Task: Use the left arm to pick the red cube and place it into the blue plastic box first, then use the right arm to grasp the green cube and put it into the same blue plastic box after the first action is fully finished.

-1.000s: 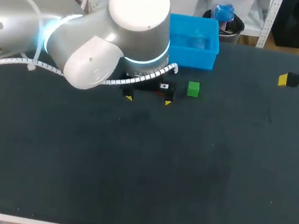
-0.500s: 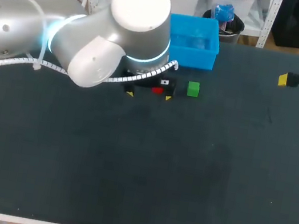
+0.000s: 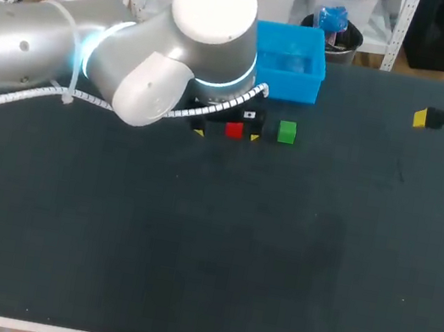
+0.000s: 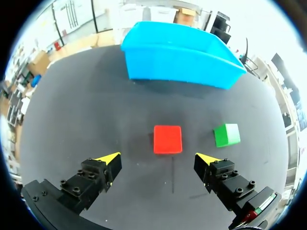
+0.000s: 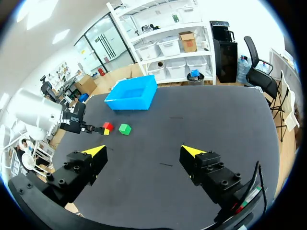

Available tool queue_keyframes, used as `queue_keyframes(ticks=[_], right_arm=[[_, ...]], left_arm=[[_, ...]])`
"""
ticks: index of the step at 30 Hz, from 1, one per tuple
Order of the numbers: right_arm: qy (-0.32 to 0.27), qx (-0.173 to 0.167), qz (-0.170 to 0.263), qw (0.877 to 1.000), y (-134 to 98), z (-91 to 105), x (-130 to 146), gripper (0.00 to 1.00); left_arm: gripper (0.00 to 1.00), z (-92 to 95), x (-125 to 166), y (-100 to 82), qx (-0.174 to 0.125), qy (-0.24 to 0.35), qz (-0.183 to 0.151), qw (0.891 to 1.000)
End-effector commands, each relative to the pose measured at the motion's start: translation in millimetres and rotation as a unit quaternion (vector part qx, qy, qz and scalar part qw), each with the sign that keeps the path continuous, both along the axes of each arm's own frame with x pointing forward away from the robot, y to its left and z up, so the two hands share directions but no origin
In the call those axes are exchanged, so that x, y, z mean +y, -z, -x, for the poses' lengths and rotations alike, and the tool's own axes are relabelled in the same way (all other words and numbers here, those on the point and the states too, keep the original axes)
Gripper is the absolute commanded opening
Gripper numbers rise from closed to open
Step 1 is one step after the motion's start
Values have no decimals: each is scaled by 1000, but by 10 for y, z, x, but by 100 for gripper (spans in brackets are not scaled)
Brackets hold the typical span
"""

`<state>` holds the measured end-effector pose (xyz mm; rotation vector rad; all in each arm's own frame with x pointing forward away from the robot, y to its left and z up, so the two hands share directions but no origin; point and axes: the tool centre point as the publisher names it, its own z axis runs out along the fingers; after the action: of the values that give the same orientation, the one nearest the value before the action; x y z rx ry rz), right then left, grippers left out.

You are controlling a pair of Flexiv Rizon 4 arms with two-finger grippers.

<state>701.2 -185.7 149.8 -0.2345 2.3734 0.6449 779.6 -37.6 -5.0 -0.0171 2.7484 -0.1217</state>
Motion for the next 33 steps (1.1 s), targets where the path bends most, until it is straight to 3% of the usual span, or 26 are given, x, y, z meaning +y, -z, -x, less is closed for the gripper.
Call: queue_keyframes(ticks=[1,33], right_arm=[[-1,0,-1,1000,3,-1,-5,100],[-1,0,-1,1000,3,-1,-5,100]], left_arm=[[100,-90,-18,37,5,-4,3,1000],[100,-267,-133,95,2,0,-5,1000]])
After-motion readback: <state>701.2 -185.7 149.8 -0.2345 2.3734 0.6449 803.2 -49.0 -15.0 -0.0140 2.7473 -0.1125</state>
